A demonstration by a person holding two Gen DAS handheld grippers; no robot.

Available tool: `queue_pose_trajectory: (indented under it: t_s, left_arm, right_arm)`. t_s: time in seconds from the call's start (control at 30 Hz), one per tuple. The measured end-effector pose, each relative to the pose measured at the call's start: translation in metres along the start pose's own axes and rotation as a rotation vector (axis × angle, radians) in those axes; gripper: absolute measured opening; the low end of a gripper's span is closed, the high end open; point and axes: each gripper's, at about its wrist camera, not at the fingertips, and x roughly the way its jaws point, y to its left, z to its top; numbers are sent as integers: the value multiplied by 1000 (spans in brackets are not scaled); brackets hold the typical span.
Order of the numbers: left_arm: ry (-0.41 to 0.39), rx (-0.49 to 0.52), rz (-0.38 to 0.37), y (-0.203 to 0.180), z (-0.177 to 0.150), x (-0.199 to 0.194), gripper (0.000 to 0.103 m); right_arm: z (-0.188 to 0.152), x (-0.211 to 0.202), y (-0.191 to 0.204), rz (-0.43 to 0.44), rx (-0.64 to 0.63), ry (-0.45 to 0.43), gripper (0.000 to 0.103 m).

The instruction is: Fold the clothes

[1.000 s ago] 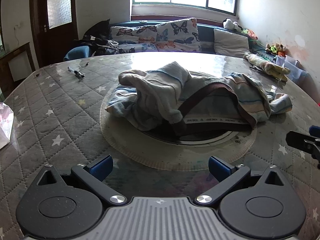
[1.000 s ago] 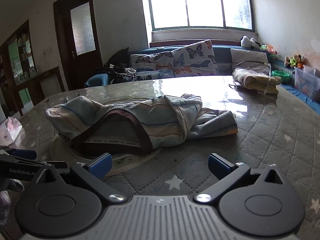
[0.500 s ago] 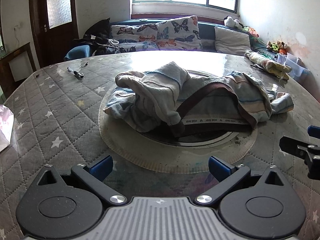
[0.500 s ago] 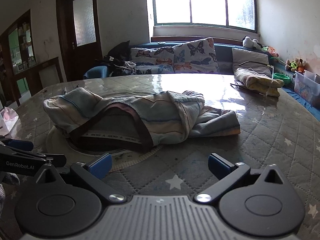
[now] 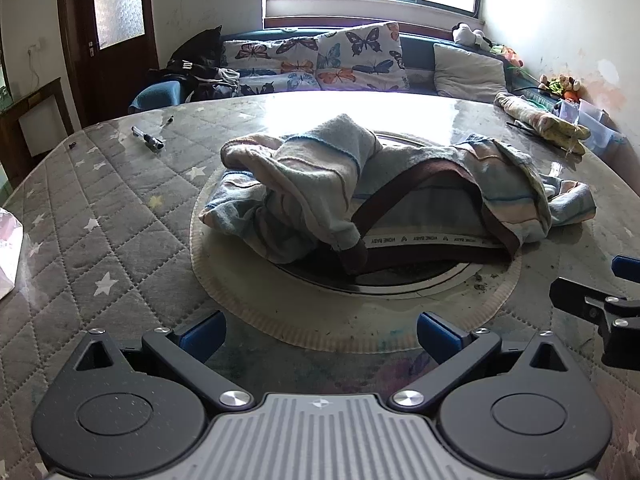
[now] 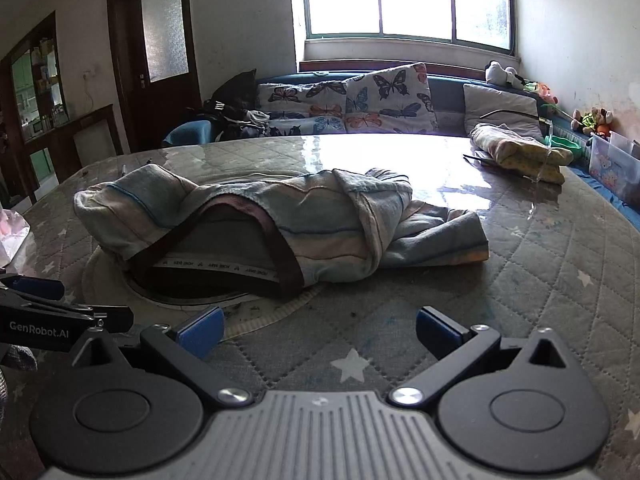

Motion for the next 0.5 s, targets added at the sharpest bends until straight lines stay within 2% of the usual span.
queue_pose_trajectory:
  t_s: [0.5]
  left_arm:
    - [19,9,11,-4,10,12,103]
  right_arm:
    - [7,13,0,19,-2,18,103]
